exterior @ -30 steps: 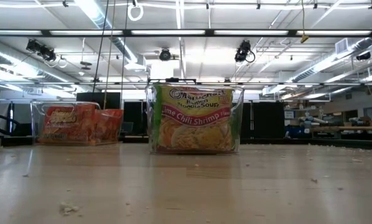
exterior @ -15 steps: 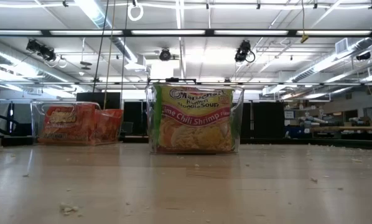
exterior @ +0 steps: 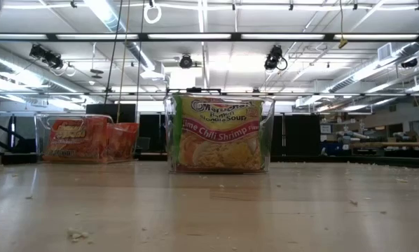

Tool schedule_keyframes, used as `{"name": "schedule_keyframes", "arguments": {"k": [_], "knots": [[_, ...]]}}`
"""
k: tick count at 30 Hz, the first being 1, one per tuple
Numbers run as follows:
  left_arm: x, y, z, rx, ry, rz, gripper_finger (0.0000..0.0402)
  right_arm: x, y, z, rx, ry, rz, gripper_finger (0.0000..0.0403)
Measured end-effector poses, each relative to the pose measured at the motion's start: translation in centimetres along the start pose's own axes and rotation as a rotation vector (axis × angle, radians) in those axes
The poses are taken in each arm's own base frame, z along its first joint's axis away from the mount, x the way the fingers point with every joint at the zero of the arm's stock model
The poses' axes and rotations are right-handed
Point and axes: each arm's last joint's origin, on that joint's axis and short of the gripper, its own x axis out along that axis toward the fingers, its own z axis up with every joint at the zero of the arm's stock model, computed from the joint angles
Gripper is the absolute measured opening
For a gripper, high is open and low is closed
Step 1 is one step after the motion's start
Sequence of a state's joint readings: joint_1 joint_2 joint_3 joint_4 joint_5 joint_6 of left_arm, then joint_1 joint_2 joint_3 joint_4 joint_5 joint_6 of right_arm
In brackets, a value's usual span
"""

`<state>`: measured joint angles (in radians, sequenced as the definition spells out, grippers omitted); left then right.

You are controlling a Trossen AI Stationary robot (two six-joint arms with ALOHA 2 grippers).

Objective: Sort Maruchan noodles
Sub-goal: Put the top blue noodle pack into the bottom transparent bin

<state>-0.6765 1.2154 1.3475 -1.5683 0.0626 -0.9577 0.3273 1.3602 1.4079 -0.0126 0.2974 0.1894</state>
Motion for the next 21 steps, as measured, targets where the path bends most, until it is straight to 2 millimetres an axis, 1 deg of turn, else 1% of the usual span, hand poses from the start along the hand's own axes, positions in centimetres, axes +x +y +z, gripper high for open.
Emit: {"name": "schedule_keyframes", "arguments": {"k": [4,6,8,10,12,14,17,21], "knots": [[4.5,-0.5,-2.5,-0.098,0.213,0.095,0.0103,0.0,0.6,-0.4,0.020,0.022,0.017,0.0231],[6.2,-1.0,-3.1,-0.132,0.246,0.103,0.0103,0.0,0.9,-0.8,0.013,0.048,0.025,0.0231],[7.4,-1.4,-3.5,-0.168,0.218,0.094,0.0103,-0.1,1.1,-0.9,0.015,0.054,0.028,0.0231],[8.4,-1.9,-3.4,-0.205,0.178,0.082,0.0103,-0.2,1.5,-1.1,0.028,0.067,0.026,0.0231],[9.1,-2.5,-3.3,-0.228,0.145,0.065,0.0103,-0.3,1.7,-1.2,0.044,0.080,0.031,0.0231],[9.6,-2.9,-3.2,-0.240,0.135,0.089,0.0103,-0.4,2.1,-1.4,0.059,0.089,0.042,0.0231],[10.6,-3.5,-2.9,-0.249,0.141,0.126,0.0103,-0.7,2.6,-1.6,0.076,0.105,0.053,0.0231],[12.2,-4.9,-2.4,-0.242,0.170,0.104,0.0103,-1.0,3.2,-2.2,0.112,0.159,0.060,0.0231]]}}
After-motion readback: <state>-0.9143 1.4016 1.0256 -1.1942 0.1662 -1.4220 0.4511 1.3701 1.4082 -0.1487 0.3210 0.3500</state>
